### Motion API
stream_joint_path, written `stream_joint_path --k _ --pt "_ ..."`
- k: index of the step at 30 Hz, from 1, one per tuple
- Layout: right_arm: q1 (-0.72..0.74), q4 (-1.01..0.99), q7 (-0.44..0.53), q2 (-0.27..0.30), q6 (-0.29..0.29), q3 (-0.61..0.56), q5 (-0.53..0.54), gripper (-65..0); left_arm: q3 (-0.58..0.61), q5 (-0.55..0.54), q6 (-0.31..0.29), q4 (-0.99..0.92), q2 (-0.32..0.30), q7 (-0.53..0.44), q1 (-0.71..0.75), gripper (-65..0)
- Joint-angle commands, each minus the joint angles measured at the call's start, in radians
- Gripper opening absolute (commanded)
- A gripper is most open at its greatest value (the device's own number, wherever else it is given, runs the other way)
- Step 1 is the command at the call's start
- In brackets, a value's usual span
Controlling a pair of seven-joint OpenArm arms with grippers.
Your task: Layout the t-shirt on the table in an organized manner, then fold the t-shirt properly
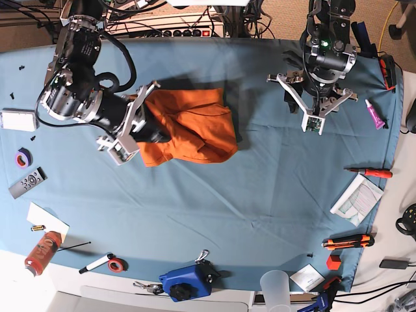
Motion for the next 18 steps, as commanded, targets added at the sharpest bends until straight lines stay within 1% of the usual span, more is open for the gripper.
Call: stream_joint_path --k 1,3,4,5,7,8,9,11,12,13,15,16,17,18 --pt "0.017 0.015 0.053 0.009 0.000 0.006 -0.046 -65.0 0.000 0.001 0.000 0.019 -0.002 -0.018 -0.005 -40.6" --pt "0.024 0.015 0.080 0.009 -0.002 0.006 -0.184 -65.0 0.000 0.001 0.000 0.019 -0.002 -0.018 -0.005 -40.6" --pt "0.028 0.016 0.074 0.009 -0.003 0.006 -0.225 -65.0 0.000 0.001 0.000 0.019 -0.002 -0.018 -0.005 -40.6" --pt "0.028 0.016 0.064 0.010 -0.005 0.006 -0.244 -65.0 0.000 0.001 0.000 0.019 -0.003 -0.018 -0.005 -40.6" --pt "0.027 0.016 0.027 0.010 -0.004 0.006 -0.237 -65.0 0.000 0.001 0.000 0.019 -0.002 -0.019 -0.005 -40.6" --pt "0.025 0.016 0.015 0.010 0.006 0.006 -0.238 -65.0 0.000 0.001 0.000 0.019 -0.002 -0.019 -0.005 -40.6" --pt "0.018 0.016 0.019 0.014 0.014 0.006 -0.246 -60.0 0.000 0.001 0.000 0.019 -0.002 -0.019 -0.005 -40.6" --pt "-0.003 0.016 0.047 0.017 0.014 0.006 -0.246 -46.5 0.000 0.001 0.000 0.019 -0.003 -0.019 -0.005 -40.6" --pt "-0.011 0.016 0.050 0.017 0.014 0.006 -0.245 -41.5 0.000 0.001 0.000 0.019 -0.002 -0.019 -0.005 -40.6" --pt "-0.015 0.016 0.049 0.017 0.014 0.006 -0.245 -38.7 0.000 0.001 0.000 0.019 -0.003 -0.018 -0.005 -40.6" --pt "-0.010 0.016 0.047 0.017 0.011 0.006 -0.245 -38.5 0.000 0.001 0.000 0.019 -0.003 -0.019 -0.005 -40.6" --pt "-0.005 0.016 0.043 0.017 -0.008 0.006 -0.245 -38.5 0.000 0.001 0.000 0.019 -0.002 -0.019 -0.005 -40.6" --pt "0.006 0.015 0.054 0.016 -0.047 0.006 -0.250 -38.5 0.000 0.001 0.000 0.019 -0.002 -0.019 -0.005 -40.6" --pt "0.015 0.009 0.097 0.016 -0.082 0.006 -0.278 -38.5 0.000 0.001 0.000 0.019 -0.002 -0.019 -0.005 -40.6"
